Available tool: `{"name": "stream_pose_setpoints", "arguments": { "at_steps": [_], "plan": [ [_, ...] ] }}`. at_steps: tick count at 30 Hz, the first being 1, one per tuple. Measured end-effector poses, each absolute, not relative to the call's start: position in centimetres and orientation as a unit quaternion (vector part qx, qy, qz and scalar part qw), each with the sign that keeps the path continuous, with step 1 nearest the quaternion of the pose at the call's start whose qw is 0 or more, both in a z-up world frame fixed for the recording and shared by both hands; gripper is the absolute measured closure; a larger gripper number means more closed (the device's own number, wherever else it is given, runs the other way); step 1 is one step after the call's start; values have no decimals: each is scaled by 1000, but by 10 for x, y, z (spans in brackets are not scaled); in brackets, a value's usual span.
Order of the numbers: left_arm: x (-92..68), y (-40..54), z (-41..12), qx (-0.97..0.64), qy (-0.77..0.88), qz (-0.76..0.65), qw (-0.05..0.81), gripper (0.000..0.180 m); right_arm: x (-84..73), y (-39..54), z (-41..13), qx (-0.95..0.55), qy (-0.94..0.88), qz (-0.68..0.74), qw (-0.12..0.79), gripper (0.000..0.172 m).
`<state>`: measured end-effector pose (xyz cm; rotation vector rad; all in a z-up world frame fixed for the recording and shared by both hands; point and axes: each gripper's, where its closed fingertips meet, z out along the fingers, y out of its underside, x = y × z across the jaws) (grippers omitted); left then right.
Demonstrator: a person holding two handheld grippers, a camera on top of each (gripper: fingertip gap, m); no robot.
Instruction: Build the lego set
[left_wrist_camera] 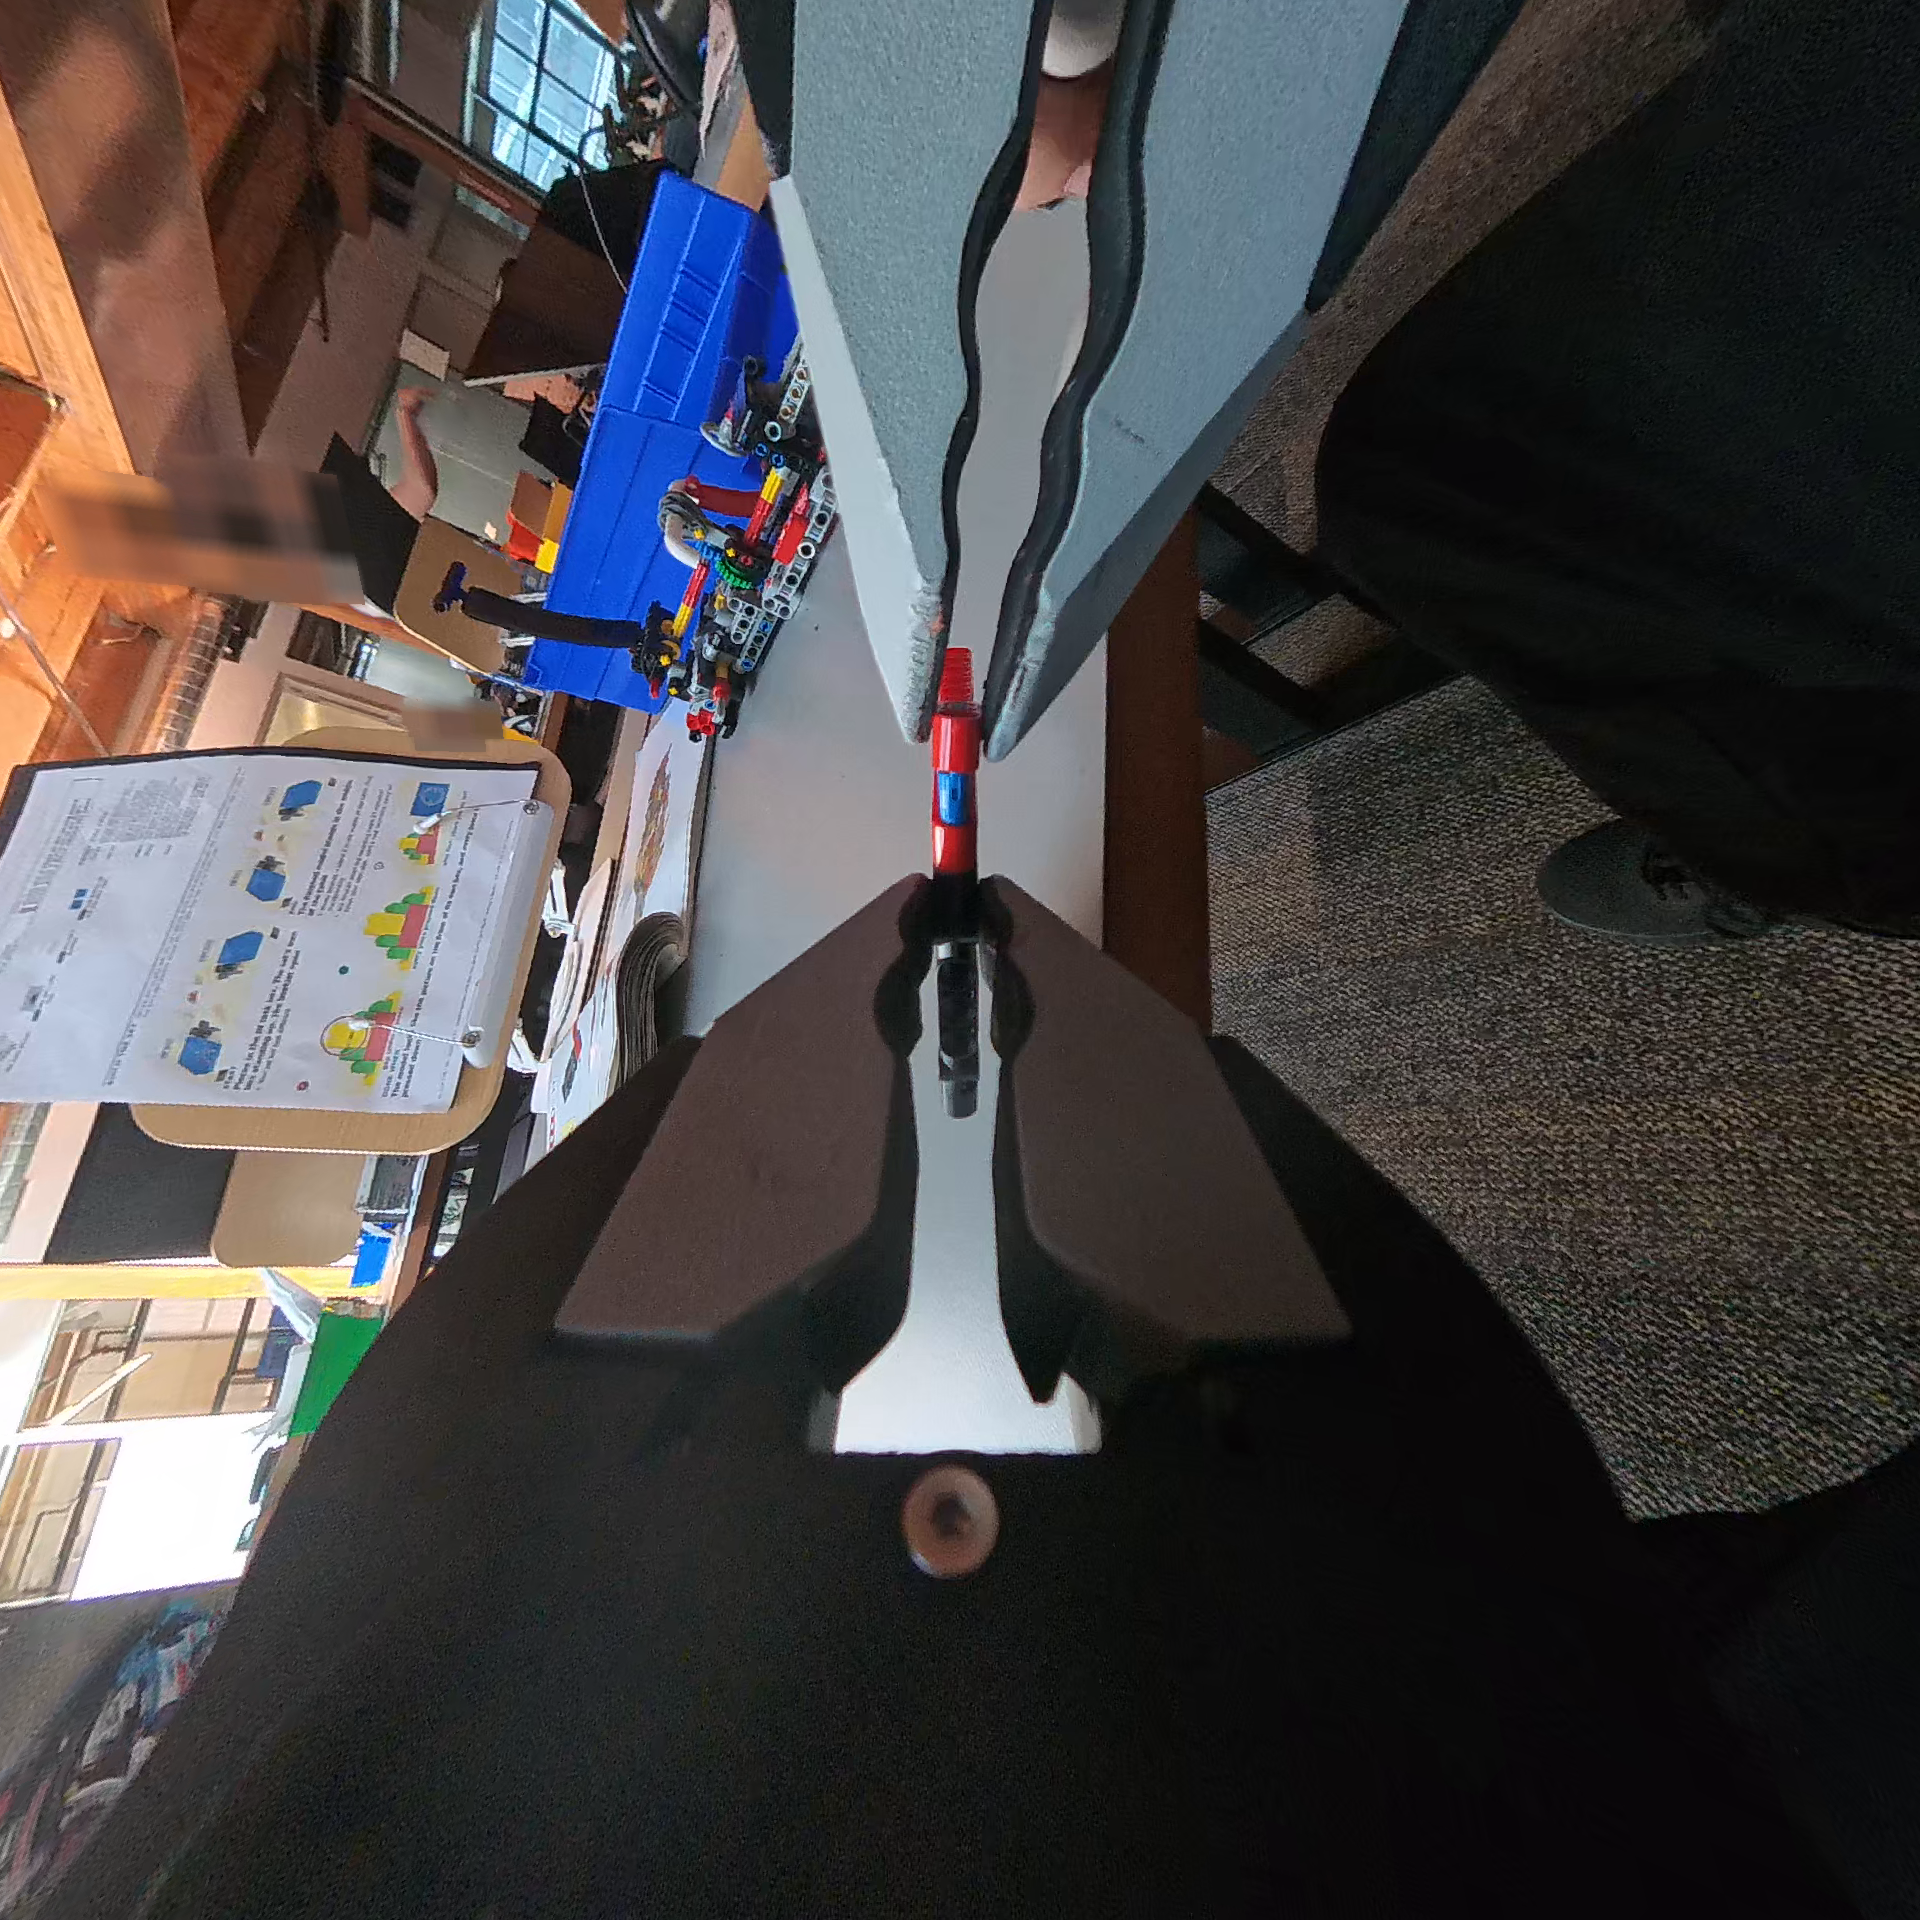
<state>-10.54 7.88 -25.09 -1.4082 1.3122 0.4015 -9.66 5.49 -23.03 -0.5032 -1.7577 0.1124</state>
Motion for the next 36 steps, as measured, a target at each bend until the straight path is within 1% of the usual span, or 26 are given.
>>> {"name": "stream_pose_setpoints", "arguments": {
  "at_steps": [6,15,20,29,30,32,35,36],
  "plan": [
    [-105,79,-255,-590,566,188,544,176,-96,56,-235,-200,-778,0,596,167],
    [-104,83,-255,-586,567,212,538,175,-94,63,-236,-209,-790,-20,577,167],
    [-93,81,-250,-583,556,172,567,176,-96,63,-238,-205,-792,-15,575,167],
    [-95,80,-240,-603,536,114,580,175,-99,66,-231,-218,-787,-3,578,167],
    [-94,79,-240,-599,538,111,583,174,-99,67,-233,-219,-787,-5,576,167],
    [-95,79,-239,-598,537,115,584,163,-98,69,-236,-222,-788,-7,574,167],
    [-100,81,-244,-607,540,121,571,158,-98,68,-239,-221,-789,-5,573,167],
    [-101,81,-245,-610,540,118,567,153,-98,69,-240,-222,-789,-5,573,167]
  ]
}}
